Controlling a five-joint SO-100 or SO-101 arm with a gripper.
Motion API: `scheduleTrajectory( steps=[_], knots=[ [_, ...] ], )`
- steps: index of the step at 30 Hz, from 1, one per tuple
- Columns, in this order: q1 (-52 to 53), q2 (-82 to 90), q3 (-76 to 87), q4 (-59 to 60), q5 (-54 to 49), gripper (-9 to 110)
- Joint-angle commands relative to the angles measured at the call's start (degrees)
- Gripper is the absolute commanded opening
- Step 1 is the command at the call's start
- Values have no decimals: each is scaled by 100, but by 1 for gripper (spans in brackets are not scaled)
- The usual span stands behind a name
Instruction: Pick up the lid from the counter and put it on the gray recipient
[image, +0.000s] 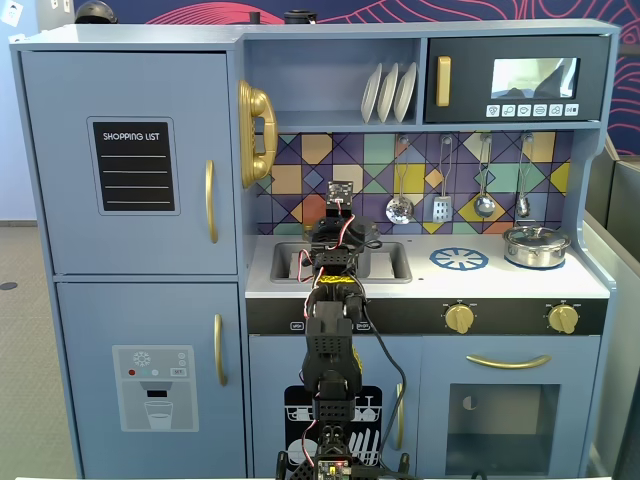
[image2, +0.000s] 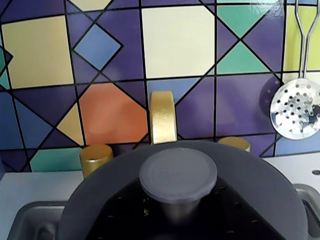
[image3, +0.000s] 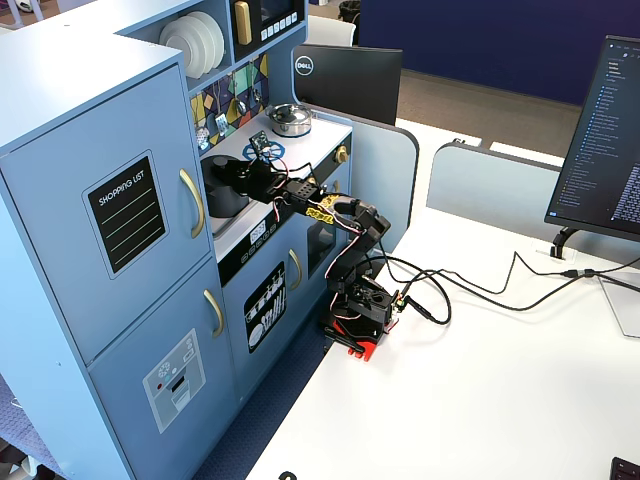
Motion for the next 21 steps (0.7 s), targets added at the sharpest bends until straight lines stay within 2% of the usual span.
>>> scheduleTrajectory(
  steps=[1,10,11,13,15,18,21],
  knots=[
    [-53,413,-272,167,-62,0],
    [-79,589,-264,352,-105,0],
    [-79,606,-255,360,-105,3],
    [-26,659,-211,343,79,23],
    [62,712,-167,466,18,37],
    [193,765,-62,501,-9,45],
    [290,835,-44,519,-18,48]
  ],
)
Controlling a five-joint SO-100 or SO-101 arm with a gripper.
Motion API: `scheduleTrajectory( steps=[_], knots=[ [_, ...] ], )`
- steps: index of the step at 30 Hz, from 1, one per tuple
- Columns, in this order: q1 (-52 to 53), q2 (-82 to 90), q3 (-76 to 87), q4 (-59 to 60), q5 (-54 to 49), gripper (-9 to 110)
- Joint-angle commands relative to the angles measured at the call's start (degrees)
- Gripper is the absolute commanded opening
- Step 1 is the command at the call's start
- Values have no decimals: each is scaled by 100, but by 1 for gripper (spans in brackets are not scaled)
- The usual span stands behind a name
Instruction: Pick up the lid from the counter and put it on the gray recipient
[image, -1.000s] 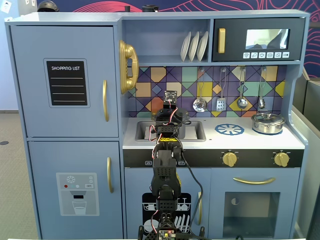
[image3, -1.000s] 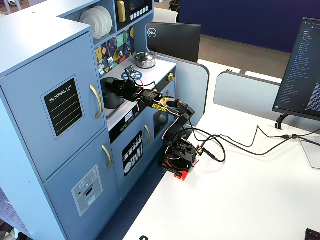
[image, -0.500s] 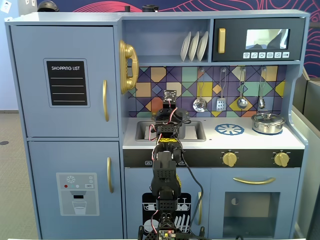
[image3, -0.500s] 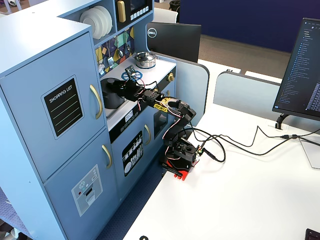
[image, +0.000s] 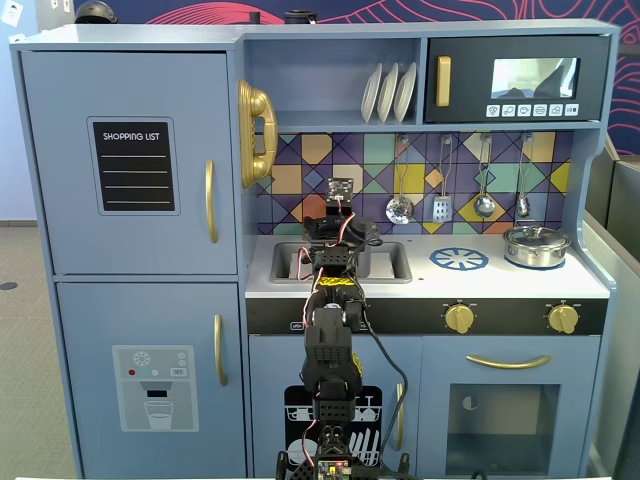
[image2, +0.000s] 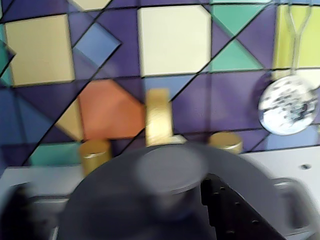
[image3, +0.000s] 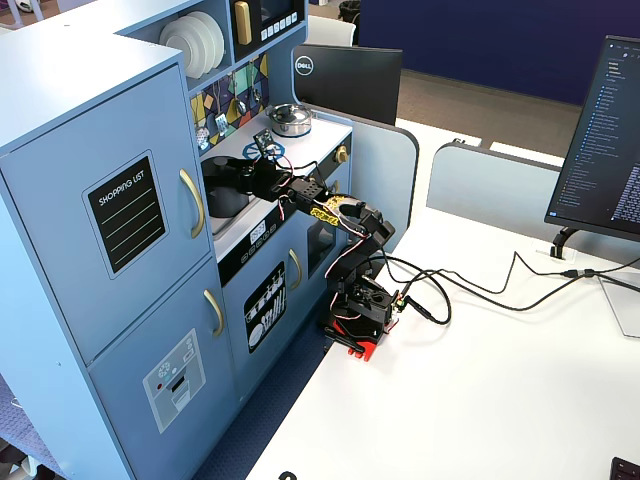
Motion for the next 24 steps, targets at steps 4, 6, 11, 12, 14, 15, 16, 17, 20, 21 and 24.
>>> scheduleTrajectory(
  steps=[4,6,11,12,14,15,16,17,20,21,24],
  knots=[
    [149,756,-62,334,-9,48],
    [114,1222,-35,896,167,46],
    [-264,2997,220,3313,378,36],
    [-290,3331,343,3744,352,34],
    [-343,3911,624,4535,229,27],
    [-352,4078,721,4948,88,25],
    [-343,4184,817,5317,-88,24],
    [-316,4228,923,5616,-44,20],
    [-185,4148,1652,5572,202,11],
    [-149,4113,2013,5423,53,6],
    [-158,4245,3226,4825,-255,0]
  ],
)
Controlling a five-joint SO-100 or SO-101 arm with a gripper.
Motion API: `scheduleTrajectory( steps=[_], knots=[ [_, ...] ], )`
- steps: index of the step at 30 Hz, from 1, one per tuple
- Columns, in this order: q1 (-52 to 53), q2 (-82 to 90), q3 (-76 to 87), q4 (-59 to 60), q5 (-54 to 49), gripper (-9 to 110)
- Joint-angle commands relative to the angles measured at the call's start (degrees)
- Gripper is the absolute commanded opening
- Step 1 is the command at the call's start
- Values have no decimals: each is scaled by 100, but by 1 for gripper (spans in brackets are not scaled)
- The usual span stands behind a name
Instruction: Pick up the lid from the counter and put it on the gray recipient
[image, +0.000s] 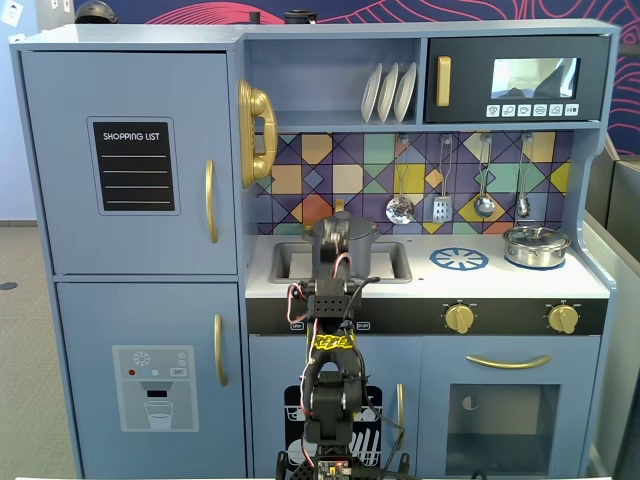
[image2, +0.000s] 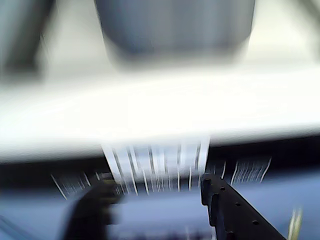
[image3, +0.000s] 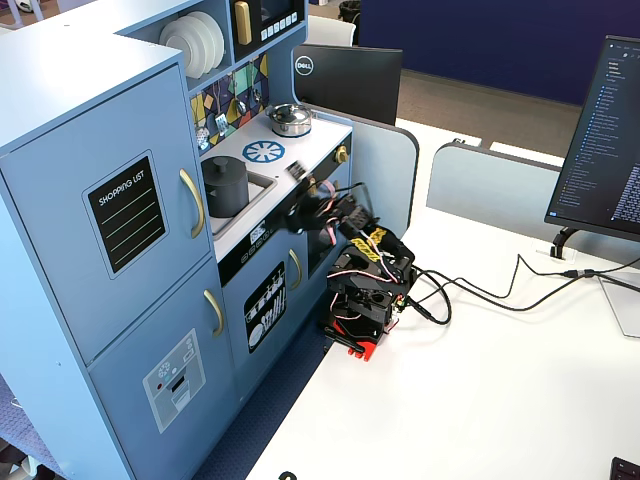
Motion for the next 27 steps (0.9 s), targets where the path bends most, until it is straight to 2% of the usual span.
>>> scheduleTrajectory(
  steps=[1,5,15,20,27],
  knots=[
    [35,378,1134,-580,-9,0],
    [-70,835,2092,-589,141,0],
    [-167,1705,2883,791,193,0],
    [-264,1705,3085,1652,9,0],
    [-316,1705,3094,3454,308,0]
  ],
)
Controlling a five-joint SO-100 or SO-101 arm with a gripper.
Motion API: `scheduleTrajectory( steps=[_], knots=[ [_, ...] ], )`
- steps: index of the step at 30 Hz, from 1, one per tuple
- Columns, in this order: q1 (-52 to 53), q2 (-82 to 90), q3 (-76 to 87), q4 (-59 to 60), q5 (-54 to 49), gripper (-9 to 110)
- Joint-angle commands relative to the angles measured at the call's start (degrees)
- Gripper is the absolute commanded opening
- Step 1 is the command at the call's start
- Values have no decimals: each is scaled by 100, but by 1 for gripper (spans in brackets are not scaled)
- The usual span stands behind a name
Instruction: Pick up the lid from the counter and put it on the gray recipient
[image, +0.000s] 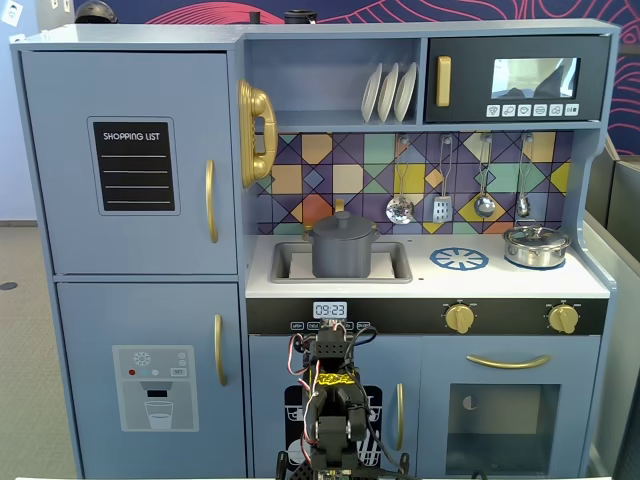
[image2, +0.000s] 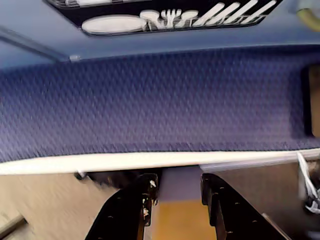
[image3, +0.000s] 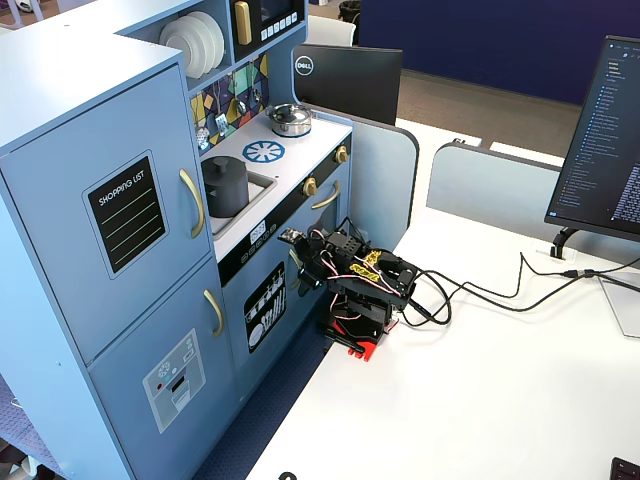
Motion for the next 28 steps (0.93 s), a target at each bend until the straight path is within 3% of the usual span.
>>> scheduleTrajectory(
  steps=[1,28],
  knots=[
    [-9,-18,-18,976,281,0],
    [70,-9,-18,976,281,4]
  ],
)
